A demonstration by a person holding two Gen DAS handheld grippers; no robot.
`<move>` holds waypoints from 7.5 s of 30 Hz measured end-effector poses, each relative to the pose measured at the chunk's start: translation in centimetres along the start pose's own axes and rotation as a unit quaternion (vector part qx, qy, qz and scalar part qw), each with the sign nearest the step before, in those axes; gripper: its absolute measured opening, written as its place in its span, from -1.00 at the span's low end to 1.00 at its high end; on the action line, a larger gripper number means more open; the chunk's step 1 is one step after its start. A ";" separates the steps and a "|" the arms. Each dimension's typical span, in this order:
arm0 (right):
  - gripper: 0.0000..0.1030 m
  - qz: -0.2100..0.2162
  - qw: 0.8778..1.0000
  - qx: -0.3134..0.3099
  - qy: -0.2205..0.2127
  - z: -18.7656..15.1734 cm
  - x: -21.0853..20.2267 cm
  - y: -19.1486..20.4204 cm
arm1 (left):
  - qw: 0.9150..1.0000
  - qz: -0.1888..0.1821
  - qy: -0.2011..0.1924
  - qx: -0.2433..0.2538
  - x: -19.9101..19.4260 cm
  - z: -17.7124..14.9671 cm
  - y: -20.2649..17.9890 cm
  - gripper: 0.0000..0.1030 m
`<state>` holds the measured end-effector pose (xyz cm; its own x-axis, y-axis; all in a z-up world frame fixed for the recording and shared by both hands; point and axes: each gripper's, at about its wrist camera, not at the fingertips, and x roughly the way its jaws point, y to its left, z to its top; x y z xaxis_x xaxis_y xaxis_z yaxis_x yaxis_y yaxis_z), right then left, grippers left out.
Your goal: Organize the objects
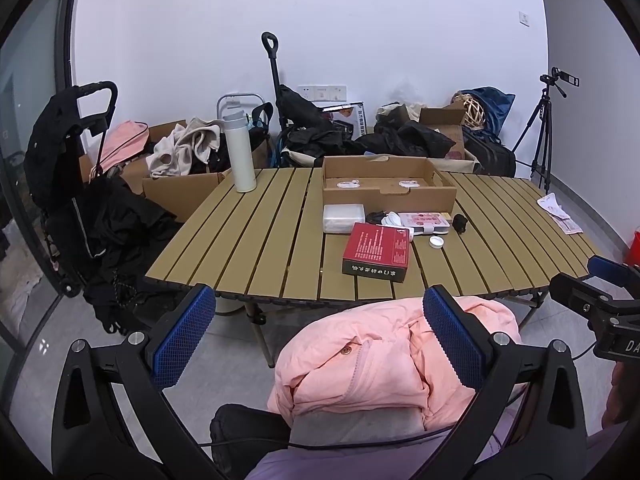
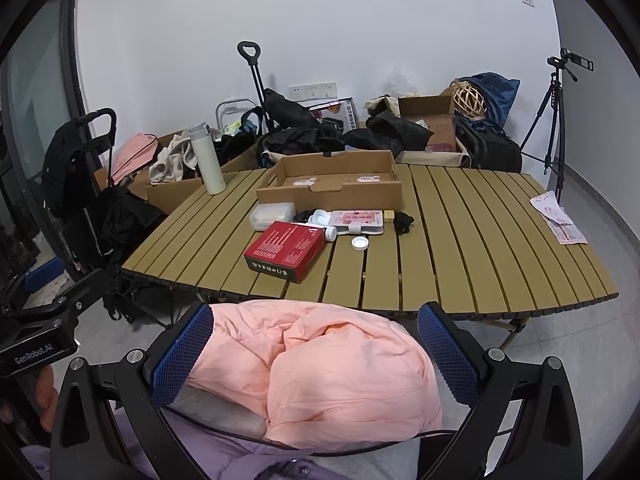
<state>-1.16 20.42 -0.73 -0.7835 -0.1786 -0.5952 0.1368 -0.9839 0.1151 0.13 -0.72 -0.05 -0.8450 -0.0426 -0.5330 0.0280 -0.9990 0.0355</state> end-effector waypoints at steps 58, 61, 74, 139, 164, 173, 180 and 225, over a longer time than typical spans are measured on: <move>1.00 -0.017 0.995 -0.090 -0.029 2.3 8.1 -3.5 | 0.998 -0.043 0.000 0.045 10.9 2.2 0.4 1.00; 1.00 -0.013 0.995 -0.083 0.059 2.4 12.7 -3.9 | 0.997 -0.047 0.045 0.035 15.6 2.5 0.1 1.00; -0.03 0.118 0.980 0.078 0.141 4.4 27.8 -1.9 | 0.962 -0.187 0.194 -0.028 32.0 1.8 -1.0 0.44; 0.65 -0.009 0.985 -0.038 0.167 25.9 30.4 -12.8 | 0.991 -0.062 0.121 0.005 30.9 23.2 2.8 0.95; 0.65 0.037 0.998 -0.021 0.055 3.7 11.8 -3.1 | 0.990 -0.084 0.070 0.091 13.1 4.0 -5.0 1.00; 0.65 0.045 0.998 -0.031 0.026 3.8 12.8 -2.4 | 0.990 -0.074 0.103 0.065 17.9 2.4 -4.2 1.00; 0.65 0.052 0.995 -0.042 0.074 4.5 19.7 -3.0 | 0.988 -0.063 0.125 0.068 26.1 4.4 -4.5 1.00; -0.42 0.204 0.974 0.056 0.080 17.4 28.7 -0.2 | 0.947 -0.274 0.128 -0.108 30.4 15.6 -0.4 -0.20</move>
<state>-34.20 15.63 -3.97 -0.5727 -0.5623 -0.5965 0.3431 -0.8253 0.4486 -33.93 -1.40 -3.08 -0.6078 0.5077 -0.6106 -0.2445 -0.8512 -0.4644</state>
